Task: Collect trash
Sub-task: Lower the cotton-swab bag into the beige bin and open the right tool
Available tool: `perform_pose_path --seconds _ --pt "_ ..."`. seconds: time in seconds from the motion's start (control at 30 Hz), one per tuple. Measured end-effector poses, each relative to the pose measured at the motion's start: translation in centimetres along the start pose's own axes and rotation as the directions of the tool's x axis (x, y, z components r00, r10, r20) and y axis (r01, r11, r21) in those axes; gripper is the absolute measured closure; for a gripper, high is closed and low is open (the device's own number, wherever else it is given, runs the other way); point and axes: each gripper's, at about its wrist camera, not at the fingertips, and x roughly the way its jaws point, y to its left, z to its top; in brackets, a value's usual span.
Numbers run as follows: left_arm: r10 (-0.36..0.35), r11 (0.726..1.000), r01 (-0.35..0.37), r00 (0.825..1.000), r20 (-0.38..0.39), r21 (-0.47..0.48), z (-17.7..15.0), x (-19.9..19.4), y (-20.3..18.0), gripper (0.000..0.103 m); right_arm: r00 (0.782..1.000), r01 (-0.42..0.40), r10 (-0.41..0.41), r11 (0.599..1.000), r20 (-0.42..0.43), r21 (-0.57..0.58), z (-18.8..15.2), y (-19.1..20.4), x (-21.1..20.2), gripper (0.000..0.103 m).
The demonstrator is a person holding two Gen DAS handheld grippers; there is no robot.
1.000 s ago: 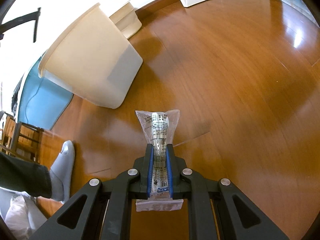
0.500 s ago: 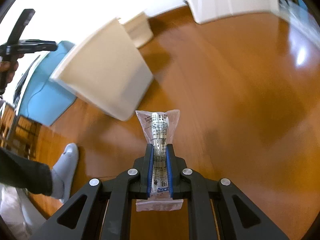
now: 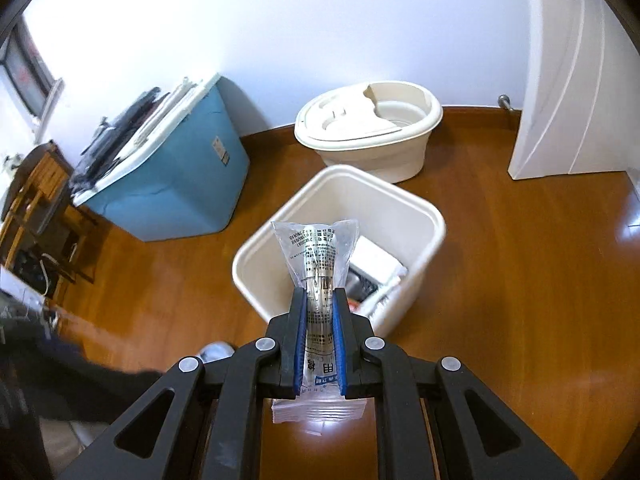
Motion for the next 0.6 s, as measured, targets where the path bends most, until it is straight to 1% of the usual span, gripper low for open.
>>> perform_pose_path --seconds 0.07,0.1,0.13,0.2,0.27,0.4,0.43,0.47,0.5,0.53,0.57,0.6 --pt "0.046 0.999 -0.046 0.999 0.020 0.021 0.0 -0.4 0.4 0.019 1.000 0.017 -0.017 1.000 -0.023 0.018 1.2 0.7 2.5 0.091" --pt "0.051 0.998 -0.051 0.999 0.017 0.023 0.1 -0.3 0.5 0.019 0.999 0.033 -0.032 0.999 -0.040 0.034 1.6 1.0 4.4 0.091" --pt "0.041 0.999 -0.041 0.999 0.010 0.015 0.0 -0.5 0.9 0.019 0.998 0.043 -0.040 0.998 -0.052 0.050 2.2 1.5 5.7 0.091" --pt "0.041 0.999 -0.041 0.999 0.016 0.008 -0.1 -0.9 1.4 0.019 0.995 0.061 -0.055 0.995 -0.081 0.076 2.4 1.4 8.5 0.091" --pt "0.079 0.996 -0.080 0.996 0.041 0.044 0.0 -1.0 1.3 0.019 0.988 0.104 -0.094 0.991 -0.118 0.080 2.4 1.6 11.6 0.091" --pt "0.140 0.983 -0.152 0.983 0.117 0.106 -0.2 -2.3 0.6 0.019 0.968 0.174 -0.148 0.978 -0.200 0.117 1.7 1.1 16.6 0.091" --pt "0.156 0.978 -0.174 0.977 0.144 0.118 -0.2 -2.9 0.4 0.019 0.960 0.195 -0.163 0.973 -0.227 0.124 1.3 1.0 17.5 0.089" --pt "0.169 0.974 -0.190 0.972 0.164 0.125 -0.1 -3.1 0.4 0.019 0.947 0.223 -0.183 0.966 -0.266 0.129 1.0 0.9 18.5 0.084" --pt "0.183 0.969 -0.210 0.964 0.192 0.132 -0.1 -3.6 0.3 0.019 0.933 0.250 -0.203 0.960 -0.296 0.130 0.7 0.9 19.1 0.077" --pt "0.192 0.965 -0.223 0.959 0.209 0.136 0.0 -3.9 0.2 0.019 0.927 0.268 -0.220 0.955 -0.305 0.126 0.6 1.0 19.2 0.047" --pt "0.205 0.960 -0.241 0.952 0.230 0.142 0.0 -4.2 0.1 0.019 0.922 0.294 -0.249 0.948 -0.297 0.119 0.6 1.3 18.9 0.011" --pt "0.218 0.954 -0.260 0.943 0.250 0.148 0.0 -4.6 0.0 0.019 0.925 0.309 -0.270 0.944 -0.266 0.114 0.7 1.8 17.9 0.003"
